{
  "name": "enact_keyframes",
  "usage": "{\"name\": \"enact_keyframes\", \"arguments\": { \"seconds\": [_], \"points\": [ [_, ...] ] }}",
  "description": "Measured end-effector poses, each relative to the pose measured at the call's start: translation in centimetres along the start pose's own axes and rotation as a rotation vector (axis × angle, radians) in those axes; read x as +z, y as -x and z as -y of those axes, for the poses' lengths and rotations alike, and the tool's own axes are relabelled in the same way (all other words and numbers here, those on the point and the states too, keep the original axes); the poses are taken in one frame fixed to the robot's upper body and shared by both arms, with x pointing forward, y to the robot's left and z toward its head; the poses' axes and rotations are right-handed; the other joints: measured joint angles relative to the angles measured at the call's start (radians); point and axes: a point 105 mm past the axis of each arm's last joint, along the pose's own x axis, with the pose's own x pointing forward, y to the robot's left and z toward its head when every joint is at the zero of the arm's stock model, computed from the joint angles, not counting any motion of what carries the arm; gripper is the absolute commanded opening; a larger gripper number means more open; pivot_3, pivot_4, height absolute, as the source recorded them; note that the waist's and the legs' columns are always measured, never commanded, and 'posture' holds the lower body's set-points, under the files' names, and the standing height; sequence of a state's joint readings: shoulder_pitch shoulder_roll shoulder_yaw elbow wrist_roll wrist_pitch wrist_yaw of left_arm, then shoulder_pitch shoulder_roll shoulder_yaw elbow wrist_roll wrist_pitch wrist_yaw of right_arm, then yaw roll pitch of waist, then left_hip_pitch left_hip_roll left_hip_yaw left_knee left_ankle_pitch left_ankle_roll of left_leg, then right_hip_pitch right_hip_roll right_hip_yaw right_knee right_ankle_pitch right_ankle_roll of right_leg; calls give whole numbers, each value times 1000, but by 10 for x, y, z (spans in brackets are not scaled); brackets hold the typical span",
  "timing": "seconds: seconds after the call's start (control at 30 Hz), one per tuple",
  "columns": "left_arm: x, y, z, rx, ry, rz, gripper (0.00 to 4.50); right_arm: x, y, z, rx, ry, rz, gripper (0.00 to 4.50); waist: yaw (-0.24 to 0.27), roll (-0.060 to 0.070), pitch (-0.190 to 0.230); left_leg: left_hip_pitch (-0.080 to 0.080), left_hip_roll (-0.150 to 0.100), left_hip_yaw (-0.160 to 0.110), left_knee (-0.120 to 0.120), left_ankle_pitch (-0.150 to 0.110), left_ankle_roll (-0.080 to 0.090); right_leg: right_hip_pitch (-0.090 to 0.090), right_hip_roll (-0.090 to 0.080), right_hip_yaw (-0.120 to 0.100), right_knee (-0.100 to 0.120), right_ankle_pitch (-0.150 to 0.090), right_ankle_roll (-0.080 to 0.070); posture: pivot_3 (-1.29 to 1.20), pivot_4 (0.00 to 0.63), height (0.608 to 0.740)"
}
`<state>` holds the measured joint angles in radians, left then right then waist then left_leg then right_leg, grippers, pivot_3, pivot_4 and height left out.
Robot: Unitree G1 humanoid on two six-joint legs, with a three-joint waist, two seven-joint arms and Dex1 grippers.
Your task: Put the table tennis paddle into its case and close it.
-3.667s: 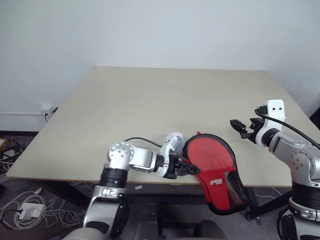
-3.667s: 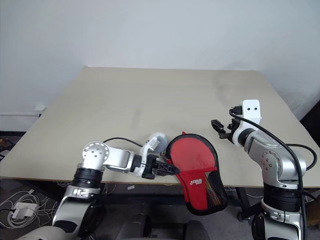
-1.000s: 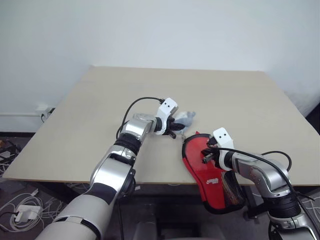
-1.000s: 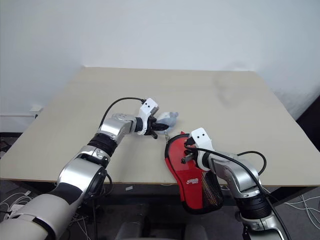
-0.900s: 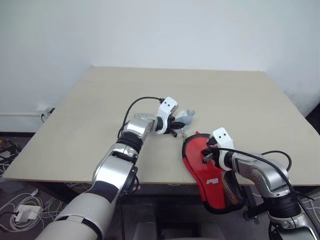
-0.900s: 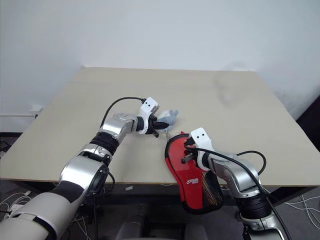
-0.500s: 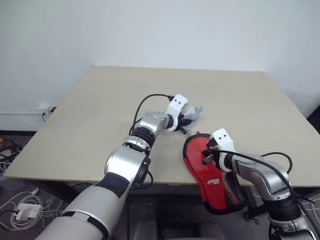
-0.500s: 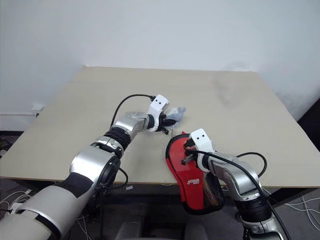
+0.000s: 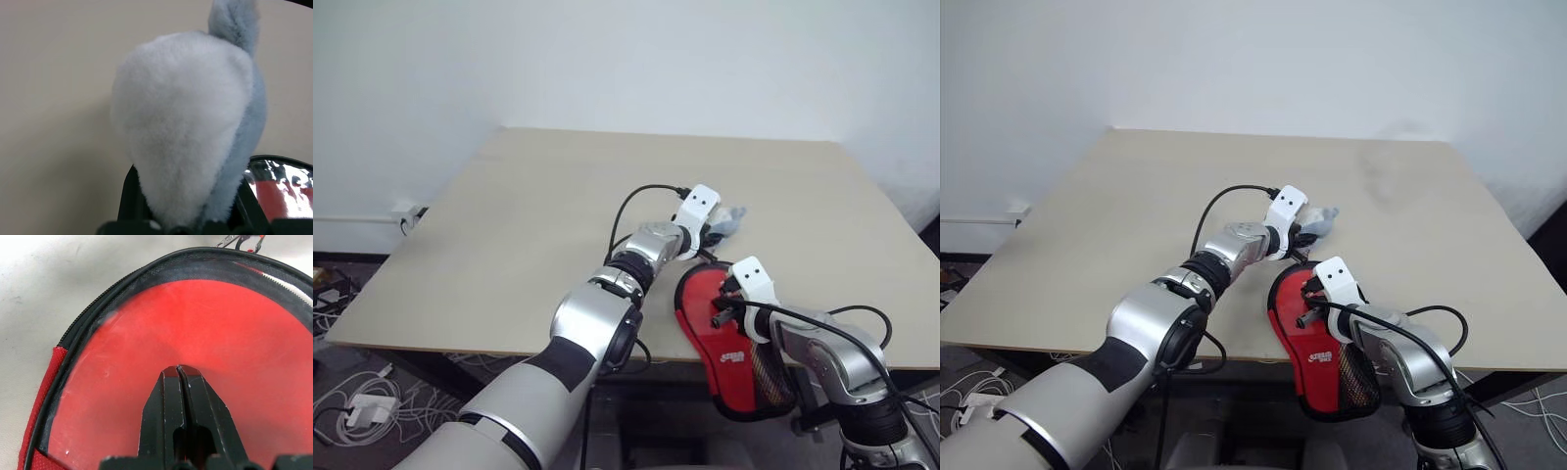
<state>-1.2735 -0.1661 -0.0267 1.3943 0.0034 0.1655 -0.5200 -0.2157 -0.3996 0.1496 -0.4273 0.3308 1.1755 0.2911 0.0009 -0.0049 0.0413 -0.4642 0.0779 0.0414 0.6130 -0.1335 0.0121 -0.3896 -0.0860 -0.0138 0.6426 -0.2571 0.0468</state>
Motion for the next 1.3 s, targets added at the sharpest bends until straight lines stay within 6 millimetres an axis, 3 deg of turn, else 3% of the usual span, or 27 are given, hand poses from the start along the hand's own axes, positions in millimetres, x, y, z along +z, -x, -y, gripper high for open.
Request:
{"name": "enact_keyframes", "arguments": {
  "seconds": [0.17, 0.43, 0.57, 0.7, 0.77, 0.87, 1.03, 1.17, 1.3],
  "points": [
    [1, -1, 2, -3, -91, -6, 324, -1, 1, 0, -10, -1, 1, 0, 4, 0, 0, 0, 0, 0, 0, 0, 0, 0, 0, 0, 0, 0, 0, 0, 0, 740],
    [2, -1, 12, -96, -169, 8, 3077, -1, 1, -1, -11, -2, 3, 0, 3, 0, 0, 0, 0, 0, 0, 0, 0, 0, 0, 0, 0, 0, 0, 0, 0, 740],
    [7, 1, 22, -191, -214, 36, 3077, 2, 3, -8, 48, 7, 32, 0, 2, 0, 0, 0, 0, 0, -1, 0, 0, 0, 0, 0, 0, 0, 0, 0, 0, 740],
    [-1, 6, 21, -246, -226, 40, 3077, -6, 23, -43, 305, 69, 67, 0, 1, 1, 1, -1, 0, 0, 0, 0, 0, -1, 0, 0, 0, -1, 1, 0, 0, 740],
    [-5, 9, 21, -278, -227, 37, 3077, 6, 33, -53, 392, 86, 133, 0, -2, 2, 1, -1, 0, 0, 0, 0, 0, -1, 0, 0, 0, -1, 1, 0, 0, 740],
    [-9, 16, 21, -344, -243, 39, 3077, 15, 40, -50, 409, 138, 174, 0, -3, 2, 1, 0, 0, 0, 0, 0, 0, 0, 0, 0, 0, -1, 1, 0, 0, 740],
    [-21, 27, 16, -418, -244, 15, 3077, 16, 35, -39, 374, 145, 178, 0, 0, 2, 1, -1, 0, 0, 1, 0, 0, -1, 0, 0, 0, -1, 1, 0, 0, 740],
    [-19, 29, 12, -402, -236, 16, 4362, 21, 31, -32, 344, 145, 189, 0, 4, 1, 1, -1, 0, 0, 1, 0, 0, 0, 0, 0, 0, -1, 1, 0, 0, 740],
    [-16, 34, 16, -462, -247, 23, 4492, 20, 29, -30, 334, 138, 185, 0, 1, 1, 1, -1, 0, 0, 1, 0, 0, -1, 0, 0, 1, -1, 1, 0, 0, 740]
  ]
}}
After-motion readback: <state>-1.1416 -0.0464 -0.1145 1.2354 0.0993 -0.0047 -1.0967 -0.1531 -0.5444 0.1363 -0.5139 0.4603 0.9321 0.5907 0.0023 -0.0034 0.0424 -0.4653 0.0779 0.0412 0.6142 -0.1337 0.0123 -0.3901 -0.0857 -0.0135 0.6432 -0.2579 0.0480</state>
